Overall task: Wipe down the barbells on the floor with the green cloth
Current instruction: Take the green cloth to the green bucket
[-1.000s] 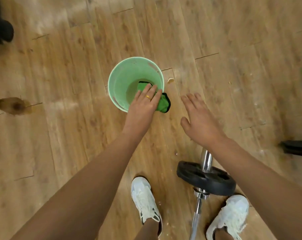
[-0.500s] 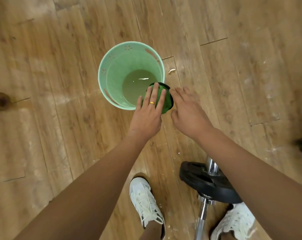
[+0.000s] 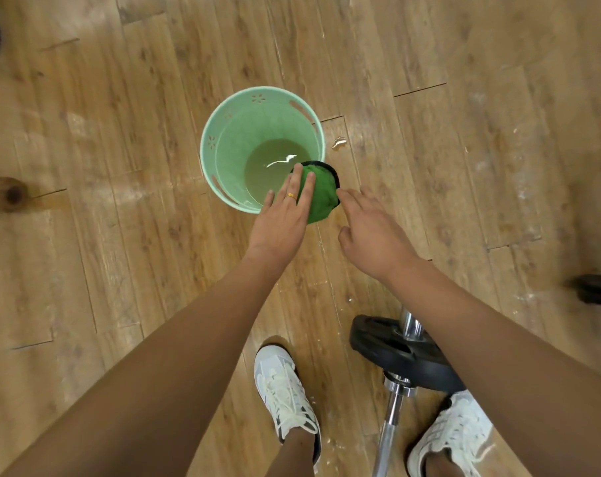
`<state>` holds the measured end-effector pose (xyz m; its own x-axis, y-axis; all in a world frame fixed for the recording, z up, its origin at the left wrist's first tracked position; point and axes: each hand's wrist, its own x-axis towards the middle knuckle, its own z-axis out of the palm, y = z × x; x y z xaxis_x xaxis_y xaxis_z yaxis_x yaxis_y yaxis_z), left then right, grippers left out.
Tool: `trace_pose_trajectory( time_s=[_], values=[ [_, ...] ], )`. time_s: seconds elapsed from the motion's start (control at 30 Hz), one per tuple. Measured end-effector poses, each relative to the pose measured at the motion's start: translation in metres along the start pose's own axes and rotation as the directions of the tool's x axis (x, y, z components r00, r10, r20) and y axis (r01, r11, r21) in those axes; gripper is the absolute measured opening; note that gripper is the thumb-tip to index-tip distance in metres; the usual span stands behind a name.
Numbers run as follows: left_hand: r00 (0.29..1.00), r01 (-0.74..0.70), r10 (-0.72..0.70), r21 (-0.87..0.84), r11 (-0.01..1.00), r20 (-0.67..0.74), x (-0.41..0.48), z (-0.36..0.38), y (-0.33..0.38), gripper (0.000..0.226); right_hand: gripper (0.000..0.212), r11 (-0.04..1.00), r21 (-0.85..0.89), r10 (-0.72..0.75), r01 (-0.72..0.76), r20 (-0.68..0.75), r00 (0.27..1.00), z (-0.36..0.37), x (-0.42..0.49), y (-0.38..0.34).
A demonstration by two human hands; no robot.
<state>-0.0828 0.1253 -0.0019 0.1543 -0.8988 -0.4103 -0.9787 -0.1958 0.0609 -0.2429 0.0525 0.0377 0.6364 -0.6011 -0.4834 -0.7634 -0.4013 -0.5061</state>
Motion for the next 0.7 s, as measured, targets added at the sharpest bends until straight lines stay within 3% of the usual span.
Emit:
trace_pose_trajectory(
  time_s=[0.3, 0.7],
  values=[
    [0.992, 0.115, -0.114, -0.017, 0.993, 0.045, -0.004, 0.001, 0.002, 0.069, 0.065, 0.998, 0.013, 0.062, -0.062, 0.010, 0.998, -0.001, -0.024, 0.006],
    [0.985, 0.163, -0.165, 0.043, 0.986, 0.057, -0.008, -0.004, 0.010, 0.072, 0.063, 0.994, 0.039, 0.102, -0.103, 0.012, 0.995, 0.004, -0.066, 0.022]
  ],
)
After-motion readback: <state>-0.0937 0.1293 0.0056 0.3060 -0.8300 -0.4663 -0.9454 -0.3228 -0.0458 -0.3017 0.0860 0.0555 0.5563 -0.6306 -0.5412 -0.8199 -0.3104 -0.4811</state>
